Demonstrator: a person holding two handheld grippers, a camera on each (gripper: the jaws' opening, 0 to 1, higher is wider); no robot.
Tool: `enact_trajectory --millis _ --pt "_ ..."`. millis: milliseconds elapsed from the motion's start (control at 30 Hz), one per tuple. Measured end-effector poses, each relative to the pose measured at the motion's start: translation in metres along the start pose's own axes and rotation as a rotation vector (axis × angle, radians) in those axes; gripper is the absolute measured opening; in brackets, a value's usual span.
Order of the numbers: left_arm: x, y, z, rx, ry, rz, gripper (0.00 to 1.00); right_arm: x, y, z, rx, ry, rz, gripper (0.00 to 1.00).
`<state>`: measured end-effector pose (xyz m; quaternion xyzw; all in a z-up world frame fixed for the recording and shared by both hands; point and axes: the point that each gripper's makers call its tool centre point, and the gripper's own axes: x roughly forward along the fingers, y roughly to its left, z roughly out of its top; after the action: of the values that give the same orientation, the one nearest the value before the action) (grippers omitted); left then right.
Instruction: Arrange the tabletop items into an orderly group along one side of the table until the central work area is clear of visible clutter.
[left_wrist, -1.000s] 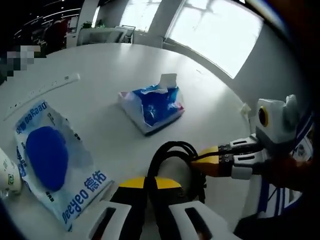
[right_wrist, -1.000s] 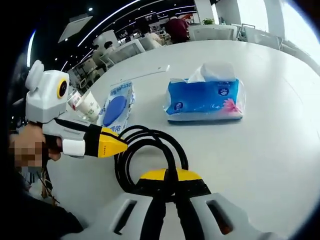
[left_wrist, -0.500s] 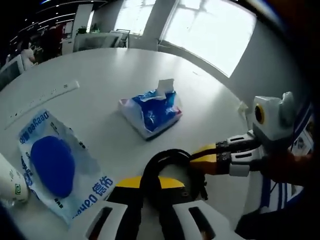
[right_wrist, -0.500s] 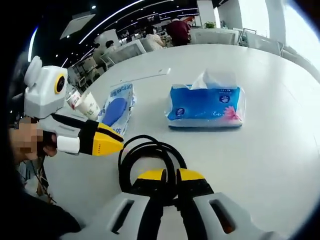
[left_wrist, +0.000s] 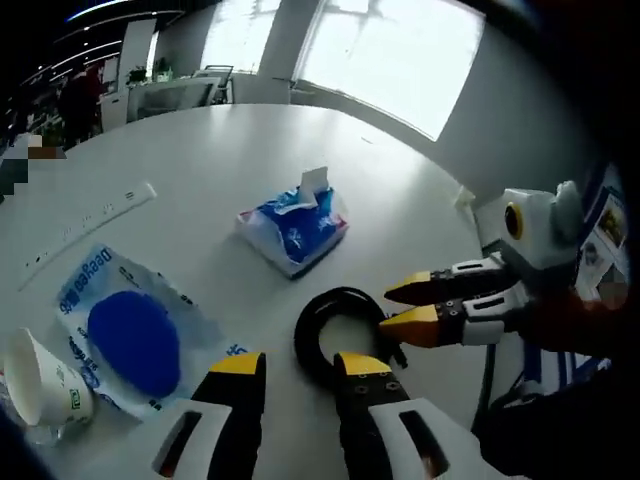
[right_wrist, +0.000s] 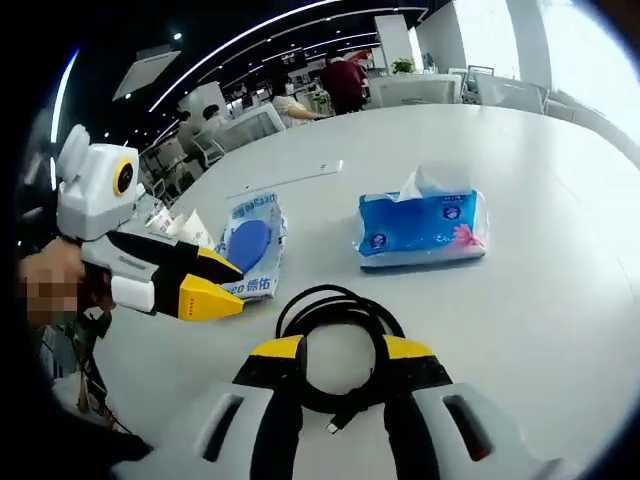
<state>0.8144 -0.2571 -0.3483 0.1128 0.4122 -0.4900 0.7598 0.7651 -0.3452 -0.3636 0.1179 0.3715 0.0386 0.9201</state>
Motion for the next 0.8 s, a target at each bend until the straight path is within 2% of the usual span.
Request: enact_trajectory --millis 167,367,667,800 --pt "-0.015 0.009 0.003 0.064 0.017 -0.006 0.35 -0.001 0.015 0.000 0.041 -0.024 0.004 0.37" --pt "-0.031 0.031 0.017 0.131 0.043 -0.006 0.42 -0.002 0.038 -0.003 0.059 -0.035 0.022 0.42" --pt "-0.047 0.071 0.046 0.177 0.042 -0.016 0.43 -0.001 0.058 -0.001 0.105 -0.064 0.037 0.46" --pt "-0.052 0.091 0.056 0.197 0.062 -0.010 0.43 0.002 0.063 0.004 0.130 -0.087 0.039 0.48"
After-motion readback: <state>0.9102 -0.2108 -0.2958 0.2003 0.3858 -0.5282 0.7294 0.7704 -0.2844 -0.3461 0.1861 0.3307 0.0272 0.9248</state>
